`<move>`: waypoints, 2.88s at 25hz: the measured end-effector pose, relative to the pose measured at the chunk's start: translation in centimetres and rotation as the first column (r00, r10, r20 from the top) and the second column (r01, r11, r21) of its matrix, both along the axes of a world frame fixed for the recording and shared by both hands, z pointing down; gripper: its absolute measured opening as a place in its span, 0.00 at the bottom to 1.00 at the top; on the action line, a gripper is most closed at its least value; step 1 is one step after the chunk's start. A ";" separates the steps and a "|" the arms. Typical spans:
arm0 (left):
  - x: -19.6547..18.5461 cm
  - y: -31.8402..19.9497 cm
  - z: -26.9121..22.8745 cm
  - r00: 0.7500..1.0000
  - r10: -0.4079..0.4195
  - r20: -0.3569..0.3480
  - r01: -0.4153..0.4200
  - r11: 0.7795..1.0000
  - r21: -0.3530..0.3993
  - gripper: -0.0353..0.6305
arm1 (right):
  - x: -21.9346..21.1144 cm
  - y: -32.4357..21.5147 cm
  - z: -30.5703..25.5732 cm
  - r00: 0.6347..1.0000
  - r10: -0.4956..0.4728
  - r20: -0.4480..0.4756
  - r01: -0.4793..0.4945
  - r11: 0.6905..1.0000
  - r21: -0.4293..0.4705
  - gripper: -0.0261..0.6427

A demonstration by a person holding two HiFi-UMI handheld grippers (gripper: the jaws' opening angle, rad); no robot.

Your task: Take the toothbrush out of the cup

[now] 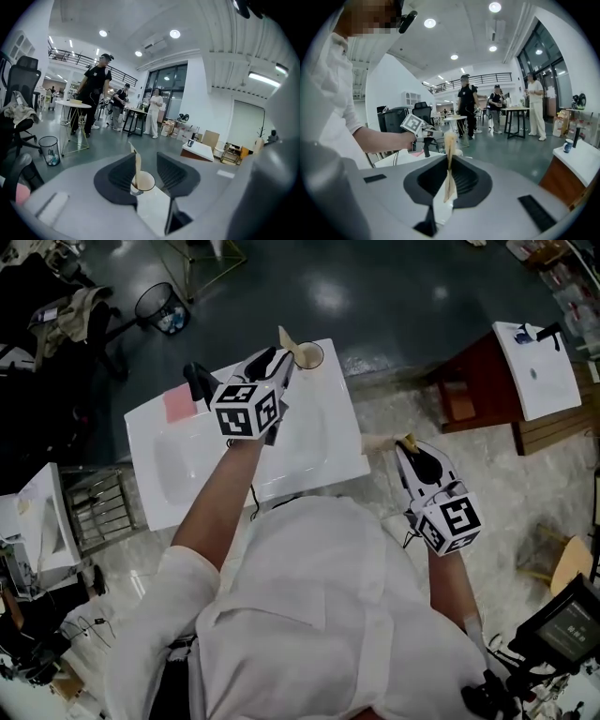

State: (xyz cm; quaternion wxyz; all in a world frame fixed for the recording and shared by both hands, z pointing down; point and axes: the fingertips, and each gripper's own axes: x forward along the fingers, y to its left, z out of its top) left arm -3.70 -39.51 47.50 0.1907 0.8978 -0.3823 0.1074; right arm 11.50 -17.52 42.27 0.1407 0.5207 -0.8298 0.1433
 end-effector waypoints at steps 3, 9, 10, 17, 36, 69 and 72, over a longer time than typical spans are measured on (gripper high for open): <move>0.4 -1.6 0.4 1.000 -0.016 0.005 0.016 1.000 -0.001 0.24 | 0.5 0.0 0.2 1.000 0.025 -0.001 -0.025 1.000 -0.015 0.08; 1.1 -3.4 2.1 0.999 -0.039 0.024 0.040 0.999 -0.034 0.24 | 1.4 0.3 0.1 0.997 0.072 -0.008 -0.072 0.997 -0.033 0.08; 1.2 -3.6 2.2 0.999 -0.046 0.025 0.047 0.998 -0.037 0.24 | 1.5 0.4 0.2 0.997 0.076 -0.009 -0.076 0.996 -0.034 0.08; 1.3 -4.2 2.2 0.997 -0.081 0.015 0.082 0.996 -0.037 0.13 | 2.2 0.8 0.4 0.995 0.095 -0.013 -0.095 0.994 -0.045 0.08; 0.7 -3.6 -1.3 0.993 -0.114 -0.036 0.115 0.993 0.026 0.07 | 3.1 1.2 0.1 0.997 0.071 0.001 -0.071 0.997 -0.029 0.08; -2.5 12.9 -11.7 0.983 -0.172 -0.062 0.181 0.964 0.194 0.06 | 4.9 4.0 0.5 0.988 -0.149 0.049 0.148 0.989 0.024 0.08; -2.7 15.7 -11.6 0.985 -0.164 -0.056 0.171 0.968 0.181 0.06 | 4.6 4.0 0.8 0.982 -0.180 0.049 0.179 0.984 0.025 0.08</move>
